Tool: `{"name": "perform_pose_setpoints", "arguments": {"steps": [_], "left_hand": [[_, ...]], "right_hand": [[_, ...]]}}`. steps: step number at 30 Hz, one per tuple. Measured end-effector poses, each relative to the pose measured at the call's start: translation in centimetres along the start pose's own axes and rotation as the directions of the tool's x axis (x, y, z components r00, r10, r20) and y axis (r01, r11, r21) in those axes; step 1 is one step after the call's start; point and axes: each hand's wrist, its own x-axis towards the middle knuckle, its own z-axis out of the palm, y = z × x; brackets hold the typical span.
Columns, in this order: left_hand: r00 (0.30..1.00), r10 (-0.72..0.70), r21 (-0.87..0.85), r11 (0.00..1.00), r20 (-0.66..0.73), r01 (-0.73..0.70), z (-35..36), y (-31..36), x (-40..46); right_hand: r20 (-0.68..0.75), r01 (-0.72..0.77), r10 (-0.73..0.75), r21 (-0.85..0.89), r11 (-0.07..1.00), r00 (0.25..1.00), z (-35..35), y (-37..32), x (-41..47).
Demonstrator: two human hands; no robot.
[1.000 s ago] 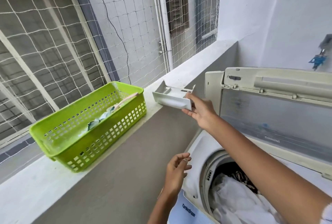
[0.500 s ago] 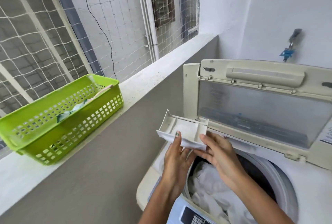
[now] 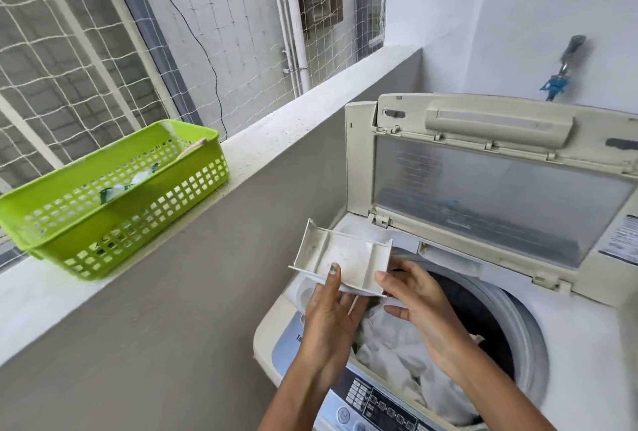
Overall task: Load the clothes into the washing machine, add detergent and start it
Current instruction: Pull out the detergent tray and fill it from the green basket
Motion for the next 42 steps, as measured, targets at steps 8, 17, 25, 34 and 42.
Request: {"name": "perform_pose_setpoints", "arguments": {"steps": [8, 17, 25, 34, 42], "left_hand": [[0.983, 0.035, -0.092, 0.994, -0.182, -0.053, -1.4, -0.2, -1.8], [0.962, 0.099, -0.082, 0.989, -0.253, -0.124, -3.9, 2.2, -4.5], [0.971, 0.112, -0.019, 0.993, -0.213, -0.119, -7.1, 6.3, -5.3], [0.974, 0.031, -0.014, 0.999, -0.225, -0.035, -9.7, 8.2, -5.9], [0.963, -0.038, -0.059, 0.998, -0.266, 0.023, -10.2, 8.5, -6.0]], "right_hand": [[-0.031, 0.083, -0.085, -0.045, 0.996, 0.996, -0.3, -1.2, 0.5], [0.143, 0.277, -0.249, -0.229, 0.933, 0.958, 4.2, -4.0, 2.4], [0.417, 0.619, -0.487, -0.285, 0.732, 0.767, 14.9, -14.0, 4.5], [0.676, 0.710, -0.282, -0.704, 0.024, 0.681, 26.8, -18.2, 12.4], [0.543, 0.522, -0.182, -0.839, -0.154, 0.819, 29.9, -17.0, 15.6]]}}
